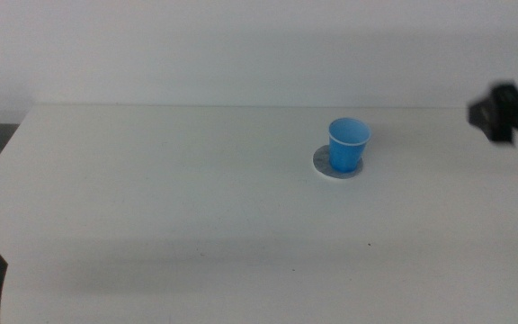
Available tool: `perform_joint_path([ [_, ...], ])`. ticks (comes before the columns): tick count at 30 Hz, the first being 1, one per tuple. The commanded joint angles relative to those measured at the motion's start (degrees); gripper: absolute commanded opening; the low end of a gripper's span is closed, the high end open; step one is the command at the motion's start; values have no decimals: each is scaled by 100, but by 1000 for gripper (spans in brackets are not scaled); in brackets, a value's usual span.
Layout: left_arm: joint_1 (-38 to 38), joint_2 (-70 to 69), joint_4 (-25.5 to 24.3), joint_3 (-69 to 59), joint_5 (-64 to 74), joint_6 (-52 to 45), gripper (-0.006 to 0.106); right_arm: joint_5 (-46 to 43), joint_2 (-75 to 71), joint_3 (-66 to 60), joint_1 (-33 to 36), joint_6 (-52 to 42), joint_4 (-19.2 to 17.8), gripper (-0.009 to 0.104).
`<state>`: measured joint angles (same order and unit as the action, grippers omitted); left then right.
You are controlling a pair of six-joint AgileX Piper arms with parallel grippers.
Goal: Place an empty cup on a cup mat.
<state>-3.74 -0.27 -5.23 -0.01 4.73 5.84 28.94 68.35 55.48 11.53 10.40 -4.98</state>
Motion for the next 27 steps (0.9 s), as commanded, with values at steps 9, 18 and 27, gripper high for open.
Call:
perform_joint_path([
  [9,-19,27,18,1,-64,16,94,-968,-3050,-2830,-97,-101,-318,83],
  [18,-19,27,18,1,-64,16,94,-1055,-5650,-4364,-97,-101,-247,82],
  [27,-19,27,18,1,-64,4,94,-1180,-6835,-5477,-106,-101,-247,82],
])
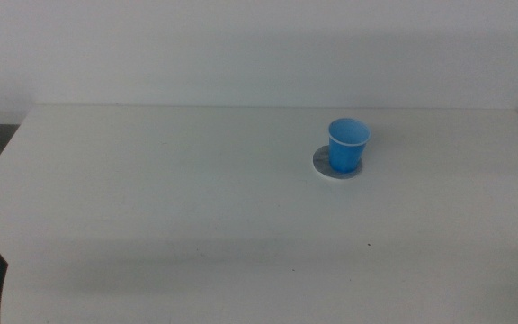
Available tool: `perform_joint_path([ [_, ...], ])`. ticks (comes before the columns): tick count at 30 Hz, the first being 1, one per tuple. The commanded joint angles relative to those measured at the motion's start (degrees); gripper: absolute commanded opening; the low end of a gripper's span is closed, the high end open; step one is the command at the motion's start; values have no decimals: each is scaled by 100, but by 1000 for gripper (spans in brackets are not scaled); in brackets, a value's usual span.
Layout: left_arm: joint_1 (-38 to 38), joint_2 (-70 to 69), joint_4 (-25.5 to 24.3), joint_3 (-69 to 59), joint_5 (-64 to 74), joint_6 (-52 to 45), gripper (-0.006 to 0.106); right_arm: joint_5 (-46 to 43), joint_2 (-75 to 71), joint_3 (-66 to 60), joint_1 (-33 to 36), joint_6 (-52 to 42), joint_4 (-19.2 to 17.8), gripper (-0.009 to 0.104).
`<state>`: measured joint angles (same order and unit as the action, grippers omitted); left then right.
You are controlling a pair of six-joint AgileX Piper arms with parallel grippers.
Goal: Place an empty cup on a cup mat.
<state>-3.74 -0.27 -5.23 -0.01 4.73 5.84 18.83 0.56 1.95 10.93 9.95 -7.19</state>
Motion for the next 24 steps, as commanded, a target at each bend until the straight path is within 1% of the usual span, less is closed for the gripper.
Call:
perform_joint_path([
  [1,-19,27,18,1,-64,4,94,-245,-56,-195,-46,-56,-27,82],
  [5,-19,27,18,1,-64,15,94,-556,-56,-195,-46,-56,-16,82],
  [11,-19,27,18,1,-64,26,94,-1270,-56,-195,-46,-56,47,82],
  [17,-19,27,18,1,-64,26,94,-1228,-56,-195,-46,-56,47,82],
  [18,-19,27,18,1,-64,26,94,-948,-56,-195,-46,-56,47,82],
  [20,-19,27,18,1,-64,26,94,-780,-56,-195,-46,-56,47,82],
  [24,-19,27,18,1,-64,26,94,-796,-56,-195,-46,-56,47,82],
])
